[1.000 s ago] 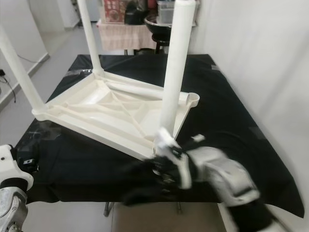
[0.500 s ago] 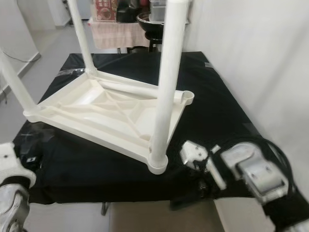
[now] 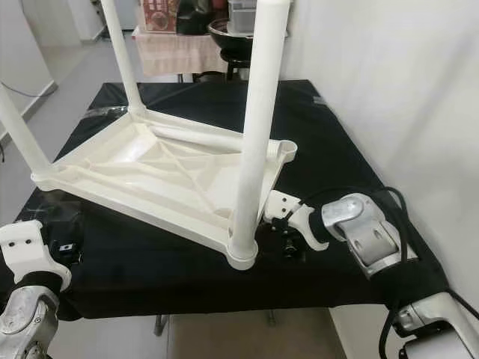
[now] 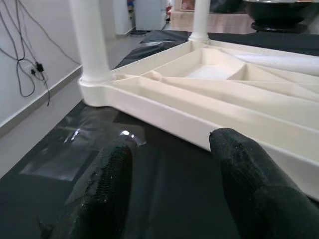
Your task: Building children table
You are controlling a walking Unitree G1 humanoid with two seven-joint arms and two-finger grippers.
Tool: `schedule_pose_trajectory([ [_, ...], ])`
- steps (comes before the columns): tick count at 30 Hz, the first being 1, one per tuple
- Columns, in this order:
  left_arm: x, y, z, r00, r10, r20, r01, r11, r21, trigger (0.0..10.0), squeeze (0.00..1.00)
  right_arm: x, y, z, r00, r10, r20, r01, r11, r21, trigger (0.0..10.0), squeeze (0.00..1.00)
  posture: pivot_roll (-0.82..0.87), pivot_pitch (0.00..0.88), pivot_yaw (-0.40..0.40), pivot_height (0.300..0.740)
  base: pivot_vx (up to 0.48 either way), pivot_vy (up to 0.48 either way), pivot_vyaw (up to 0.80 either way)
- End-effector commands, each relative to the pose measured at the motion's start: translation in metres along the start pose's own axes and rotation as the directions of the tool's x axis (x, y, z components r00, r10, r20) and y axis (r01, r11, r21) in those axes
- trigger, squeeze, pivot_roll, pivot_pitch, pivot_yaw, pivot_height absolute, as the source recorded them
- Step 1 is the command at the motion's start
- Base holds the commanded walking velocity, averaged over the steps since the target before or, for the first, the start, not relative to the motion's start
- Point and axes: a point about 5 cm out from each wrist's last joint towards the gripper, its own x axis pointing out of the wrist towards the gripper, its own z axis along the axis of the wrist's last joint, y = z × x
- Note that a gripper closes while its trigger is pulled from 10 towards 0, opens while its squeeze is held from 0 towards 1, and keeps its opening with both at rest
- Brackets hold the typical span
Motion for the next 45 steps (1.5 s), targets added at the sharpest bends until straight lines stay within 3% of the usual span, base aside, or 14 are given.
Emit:
schedule_pose_trajectory([
  [1,-0.001,0.000,-0.001,1.000,0.002,-0.007,-0.002,1.000,0.006,10.0,0.00,0.003,0.004,0.017,0.995,0.059,0.077,-0.054,0.996,-0.066,10.0,0.00,-0.05,0.060,-0.003,0.740,0.000,0.000,0.00],
  [2,-0.001,0.000,-0.001,1.000,0.002,-0.007,-0.002,1.000,0.006,10.0,0.00,0.003,0.004,0.017,0.995,0.059,0.077,-0.054,0.996,-0.066,10.0,0.00,-0.05,0.060,-0.003,0.740,0.000,0.000,0.00],
  [3,-0.001,-0.007,-0.004,1.000,-0.026,-0.015,0.026,1.000,0.005,10.0,0.00,0.027,0.005,0.038,0.980,0.087,0.178,-0.067,0.991,-0.114,10.0,0.00,-0.06,0.063,0.004,0.740,0.000,0.000,0.00],
  [6,0.000,-0.013,-0.004,0.998,-0.053,-0.014,0.053,0.998,0.014,10.0,0.00,0.056,0.012,0.057,0.965,0.118,0.233,-0.082,0.984,-0.160,10.0,0.00,-0.06,0.062,0.007,0.740,0.000,0.000,0.00],
  [7,0.000,-0.013,-0.004,0.998,-0.053,-0.014,0.053,0.998,0.014,10.0,0.00,0.056,0.012,0.057,0.965,0.118,0.233,-0.082,0.984,-0.160,10.0,0.00,-0.06,0.062,0.007,0.740,0.000,0.000,0.00],
  [10,0.000,-0.014,-0.003,0.998,-0.054,-0.011,0.055,0.998,0.016,10.0,0.00,0.074,0.041,0.079,0.923,0.274,0.271,-0.203,0.943,-0.264,10.0,0.00,-0.06,0.065,0.005,0.740,0.000,0.000,0.00],
  [17,-0.002,-0.012,-0.004,0.999,-0.049,-0.014,0.049,0.999,0.015,10.0,0.00,0.090,0.058,0.098,0.883,0.353,0.309,-0.253,0.913,-0.320,10.0,0.00,-0.05,0.067,0.002,0.740,0.000,0.000,0.00],
  [18,-0.002,-0.012,-0.004,0.999,-0.047,-0.016,0.048,0.999,0.016,10.0,0.00,0.091,0.049,0.087,0.912,0.322,0.253,-0.233,0.916,-0.326,10.0,0.00,-0.03,0.069,-0.001,0.740,0.000,0.000,0.00],
  [19,-0.002,-0.012,-0.004,0.999,-0.047,-0.016,0.048,0.999,0.016,10.0,0.00,0.091,0.049,0.087,0.912,0.322,0.253,-0.233,0.916,-0.326,10.0,0.00,-0.03,0.069,-0.001,0.740,0.000,0.000,0.00],
  [22,-0.004,-0.009,-0.004,0.999,-0.040,-0.019,0.041,0.999,0.021,10.0,0.00,0.076,0.028,0.058,0.957,0.283,0.067,-0.244,0.907,-0.343,10.0,0.00,-0.03,0.070,-0.005,0.740,0.000,0.000,0.00],
  [30,-0.007,-0.011,-0.010,0.998,-0.043,-0.037,0.043,0.999,0.018,10.0,0.00,0.052,0.003,0.037,0.964,0.221,-0.148,-0.262,0.883,-0.389,10.0,0.00,-0.03,0.069,-0.009,0.740,0.000,0.000,0.00],
  [33,-0.010,-0.019,-0.012,0.996,-0.078,-0.052,0.079,0.997,0.011,10.0,0.00,0.043,-0.019,0.031,0.953,0.127,-0.274,-0.237,0.876,-0.420,10.0,0.00,-0.02,0.071,-0.012,0.740,0.000,0.000,0.00],
  [39,-0.023,-0.034,-0.023,0.975,-0.181,-0.127,0.184,0.983,0.010,10.0,0.00,0.054,-0.042,0.034,0.940,-0.052,-0.337,-0.136,0.849,-0.511,10.0,0.00,-0.02,0.078,-0.008,0.740,0.000,0.000,0.00],
  [45,-0.041,-0.045,-0.024,0.944,-0.274,-0.183,0.281,0.960,0.011,10.0,0.00,0.071,-0.042,0.039,0.907,-0.050,-0.418,-0.226,0.779,-0.584,10.0,0.00,0.01,0.102,-0.013,0.740,0.000,0.000,0.00],
])
